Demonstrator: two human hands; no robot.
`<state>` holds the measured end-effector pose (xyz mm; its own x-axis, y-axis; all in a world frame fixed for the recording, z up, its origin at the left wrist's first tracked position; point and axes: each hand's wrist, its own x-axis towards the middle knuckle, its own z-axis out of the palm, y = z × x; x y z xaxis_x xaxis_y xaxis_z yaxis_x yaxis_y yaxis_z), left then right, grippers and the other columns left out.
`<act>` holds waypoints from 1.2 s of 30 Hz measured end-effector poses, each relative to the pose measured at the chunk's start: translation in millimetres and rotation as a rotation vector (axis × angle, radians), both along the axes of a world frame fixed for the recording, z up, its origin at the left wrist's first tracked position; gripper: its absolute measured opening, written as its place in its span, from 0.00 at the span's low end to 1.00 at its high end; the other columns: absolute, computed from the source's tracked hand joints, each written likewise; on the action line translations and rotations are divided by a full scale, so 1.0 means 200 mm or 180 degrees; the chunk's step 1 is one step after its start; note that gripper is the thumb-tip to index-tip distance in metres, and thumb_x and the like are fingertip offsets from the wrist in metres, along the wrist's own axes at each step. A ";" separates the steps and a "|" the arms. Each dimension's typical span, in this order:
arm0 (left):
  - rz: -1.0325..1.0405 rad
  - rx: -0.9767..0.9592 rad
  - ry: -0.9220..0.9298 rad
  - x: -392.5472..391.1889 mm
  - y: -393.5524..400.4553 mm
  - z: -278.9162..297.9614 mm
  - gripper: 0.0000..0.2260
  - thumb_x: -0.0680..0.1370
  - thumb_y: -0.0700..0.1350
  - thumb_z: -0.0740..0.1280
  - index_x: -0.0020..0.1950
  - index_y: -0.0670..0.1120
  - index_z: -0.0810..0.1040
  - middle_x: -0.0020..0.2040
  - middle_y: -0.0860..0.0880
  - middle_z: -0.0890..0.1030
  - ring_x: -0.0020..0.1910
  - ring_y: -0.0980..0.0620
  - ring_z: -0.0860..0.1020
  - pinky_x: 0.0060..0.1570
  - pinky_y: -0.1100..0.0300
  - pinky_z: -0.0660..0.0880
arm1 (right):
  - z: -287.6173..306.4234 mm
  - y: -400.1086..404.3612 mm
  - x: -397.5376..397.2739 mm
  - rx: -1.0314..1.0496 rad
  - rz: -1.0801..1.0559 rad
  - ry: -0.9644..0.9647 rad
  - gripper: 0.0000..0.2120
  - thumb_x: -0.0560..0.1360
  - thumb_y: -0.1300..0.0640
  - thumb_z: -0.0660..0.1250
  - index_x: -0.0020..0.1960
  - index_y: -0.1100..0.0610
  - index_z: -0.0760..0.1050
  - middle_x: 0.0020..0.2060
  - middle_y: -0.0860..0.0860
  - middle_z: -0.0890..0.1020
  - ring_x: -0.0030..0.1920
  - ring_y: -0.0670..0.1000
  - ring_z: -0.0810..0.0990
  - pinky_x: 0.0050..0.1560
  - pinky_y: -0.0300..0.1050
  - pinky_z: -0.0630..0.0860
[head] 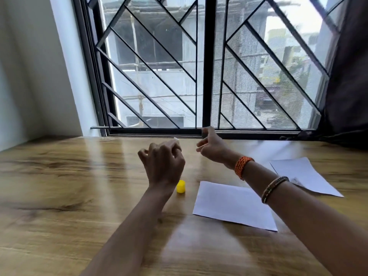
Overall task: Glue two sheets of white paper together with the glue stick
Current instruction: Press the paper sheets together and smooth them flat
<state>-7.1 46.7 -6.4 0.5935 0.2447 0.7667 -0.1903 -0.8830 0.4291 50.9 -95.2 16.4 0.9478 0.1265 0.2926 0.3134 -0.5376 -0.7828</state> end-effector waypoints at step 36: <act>-0.2428 0.0632 0.0654 -0.19 -0.45 -0.08 0.09 0.70 0.41 0.62 0.39 0.50 0.81 0.36 0.53 0.83 0.38 0.52 0.78 0.40 0.56 0.75 | -0.14 -0.80 -0.37 -0.2243 -0.1191 0.0563 0.09 0.76 0.64 0.58 0.53 0.63 0.73 0.58 0.64 0.76 0.58 0.61 0.75 0.51 0.42 0.69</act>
